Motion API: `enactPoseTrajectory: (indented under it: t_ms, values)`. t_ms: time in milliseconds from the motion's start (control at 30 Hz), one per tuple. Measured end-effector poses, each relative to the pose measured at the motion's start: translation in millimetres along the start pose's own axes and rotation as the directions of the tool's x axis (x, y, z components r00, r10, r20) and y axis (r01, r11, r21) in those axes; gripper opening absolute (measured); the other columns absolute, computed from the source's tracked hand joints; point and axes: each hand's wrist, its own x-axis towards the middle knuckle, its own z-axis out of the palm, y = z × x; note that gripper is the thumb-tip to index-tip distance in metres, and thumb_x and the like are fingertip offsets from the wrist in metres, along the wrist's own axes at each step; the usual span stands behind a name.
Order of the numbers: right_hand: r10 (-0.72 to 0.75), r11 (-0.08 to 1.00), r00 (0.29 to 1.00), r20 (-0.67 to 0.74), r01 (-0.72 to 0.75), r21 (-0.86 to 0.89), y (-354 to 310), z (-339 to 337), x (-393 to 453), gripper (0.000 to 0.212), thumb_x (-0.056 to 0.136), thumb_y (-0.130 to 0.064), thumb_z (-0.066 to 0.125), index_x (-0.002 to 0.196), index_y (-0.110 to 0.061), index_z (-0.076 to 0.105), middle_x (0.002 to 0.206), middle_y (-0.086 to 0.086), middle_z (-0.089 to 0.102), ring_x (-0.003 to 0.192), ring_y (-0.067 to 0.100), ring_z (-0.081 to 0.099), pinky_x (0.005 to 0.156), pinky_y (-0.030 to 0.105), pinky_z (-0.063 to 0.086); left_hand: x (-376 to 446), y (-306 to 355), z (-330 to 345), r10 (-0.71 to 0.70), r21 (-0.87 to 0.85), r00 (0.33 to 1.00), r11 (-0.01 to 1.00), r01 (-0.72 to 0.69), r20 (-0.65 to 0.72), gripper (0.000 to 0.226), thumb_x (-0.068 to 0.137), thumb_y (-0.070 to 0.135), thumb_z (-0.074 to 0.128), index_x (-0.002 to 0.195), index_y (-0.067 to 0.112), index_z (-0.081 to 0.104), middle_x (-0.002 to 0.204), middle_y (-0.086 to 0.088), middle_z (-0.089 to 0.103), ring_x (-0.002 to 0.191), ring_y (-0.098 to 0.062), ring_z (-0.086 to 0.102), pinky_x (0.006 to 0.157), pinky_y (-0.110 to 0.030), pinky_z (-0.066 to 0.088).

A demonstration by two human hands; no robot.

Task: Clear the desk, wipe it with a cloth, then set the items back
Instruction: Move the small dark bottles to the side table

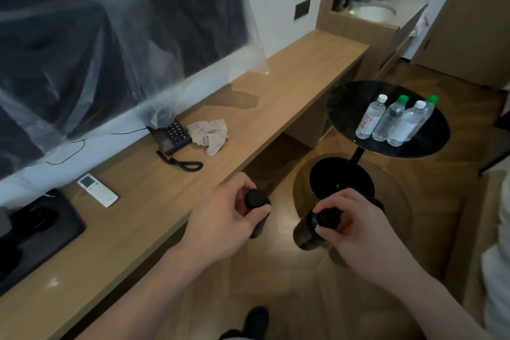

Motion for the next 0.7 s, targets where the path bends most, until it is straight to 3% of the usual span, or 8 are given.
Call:
enactPoseTrajectory:
  t_ms: [133, 233, 467, 700]
  values:
    - [-0.041, 0.999, 0.999, 0.000, 0.041, -0.006, 43, -48, 20, 0.036, 0.085, -0.019, 0.084, 0.103, -0.046, 0.068, 0.115, -0.033, 0.053, 0.101, -0.009, 0.058, 0.085, 0.013, 0.053, 32, 43, 37, -0.032, -0.011, 0.999, 0.999, 0.032, 0.006, 0.024, 0.087, 0.056, 0.073, 0.097, 0.043, 0.055, 0.080, 0.020, 0.063, 0.078, 0.001, 0.060, 0.061, -0.012, 0.039]
    - [-0.089, 0.996, 0.996, 0.012, 0.089, -0.014, 80, -85, 32, 0.038, 0.084, -0.019, 0.085, 0.101, -0.048, 0.067, 0.115, -0.031, 0.054, 0.103, -0.008, 0.057, 0.087, 0.018, 0.052, 47, 77, 73, -0.070, 0.007, 0.997, 0.998, 0.070, -0.012, 0.025, 0.088, 0.056, 0.073, 0.100, 0.042, 0.055, 0.083, 0.021, 0.064, 0.077, 0.000, 0.061, 0.063, -0.013, 0.040]
    - [-0.163, 0.982, 0.973, 0.165, 0.176, -0.072, 147, -178, 56, 0.031, 0.085, -0.023, 0.084, 0.096, -0.046, 0.067, 0.111, -0.031, 0.053, 0.098, -0.008, 0.055, 0.079, 0.016, 0.045, 51, 158, 145, -0.237, -0.120, 0.964, 0.967, 0.223, -0.118, 0.023, 0.087, 0.053, 0.073, 0.098, 0.042, 0.057, 0.084, 0.017, 0.066, 0.077, -0.004, 0.063, 0.069, -0.024, 0.050]
    - [-0.224, 0.965, 0.940, 0.258, 0.252, -0.079, 183, -235, 100, 0.029, 0.086, -0.026, 0.083, 0.100, -0.046, 0.067, 0.111, -0.030, 0.055, 0.096, -0.009, 0.056, 0.070, 0.012, 0.046, 74, 202, 181, -0.313, -0.145, 0.938, 0.945, 0.292, -0.150, 0.021, 0.088, 0.049, 0.074, 0.099, 0.040, 0.059, 0.084, 0.020, 0.066, 0.077, -0.004, 0.064, 0.069, -0.023, 0.049]
